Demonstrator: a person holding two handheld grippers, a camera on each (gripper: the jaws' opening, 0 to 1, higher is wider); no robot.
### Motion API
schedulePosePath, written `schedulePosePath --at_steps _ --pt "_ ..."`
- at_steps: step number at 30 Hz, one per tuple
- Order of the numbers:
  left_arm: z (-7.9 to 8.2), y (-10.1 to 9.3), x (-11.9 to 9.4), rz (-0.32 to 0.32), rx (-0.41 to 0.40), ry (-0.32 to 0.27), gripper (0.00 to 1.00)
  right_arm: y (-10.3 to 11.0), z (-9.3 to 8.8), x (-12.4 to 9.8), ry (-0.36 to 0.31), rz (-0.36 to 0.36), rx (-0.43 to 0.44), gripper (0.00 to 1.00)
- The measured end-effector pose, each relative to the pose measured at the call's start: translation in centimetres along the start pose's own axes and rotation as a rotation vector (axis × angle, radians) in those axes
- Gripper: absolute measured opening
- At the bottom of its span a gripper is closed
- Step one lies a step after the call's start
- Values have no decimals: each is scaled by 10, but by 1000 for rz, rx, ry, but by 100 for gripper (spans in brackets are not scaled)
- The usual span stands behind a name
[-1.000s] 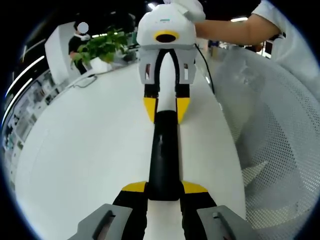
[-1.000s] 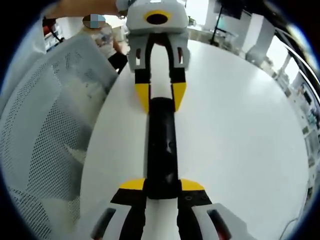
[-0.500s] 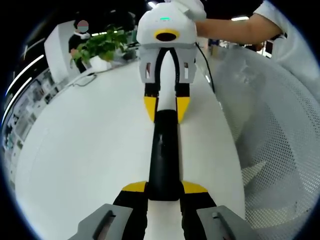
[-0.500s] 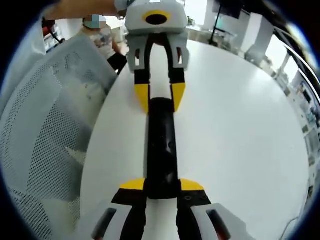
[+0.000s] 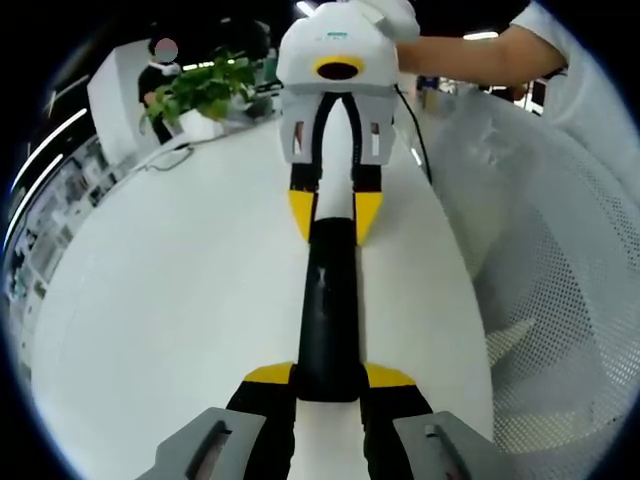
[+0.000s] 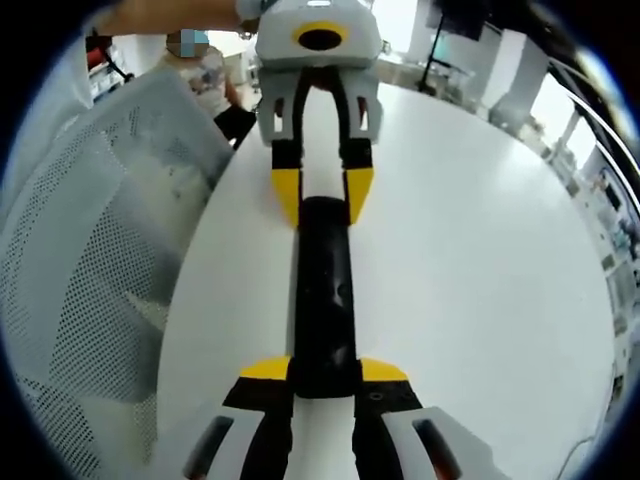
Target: Press the specified remote control buttons in sequence, fully releasing each button before pressing the next.
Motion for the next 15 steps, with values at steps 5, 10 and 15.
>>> schedulePosePath --at_steps 5,10,15 --pt "3 10 -6 15 14 1 23 -8 3 -6 -11 -25 -1 19" --pt "6 24 -11 39 39 9 23 -21 7 -11 -25 -63 -5 19" --pt "8 41 -15 61 57 14 23 -37 11 -17 -34 -98 -15 19"
Point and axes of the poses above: the point that each gripper's makers call its tool centre point, and the gripper's own axes: x roughly forward along the fingers, y roughly to its left, z roughly out of its top, the point moved 1 cm from there along -x, roughly backward along the fingers, and after that the axes turned 3 degrees about z, right-handed, at the moved point
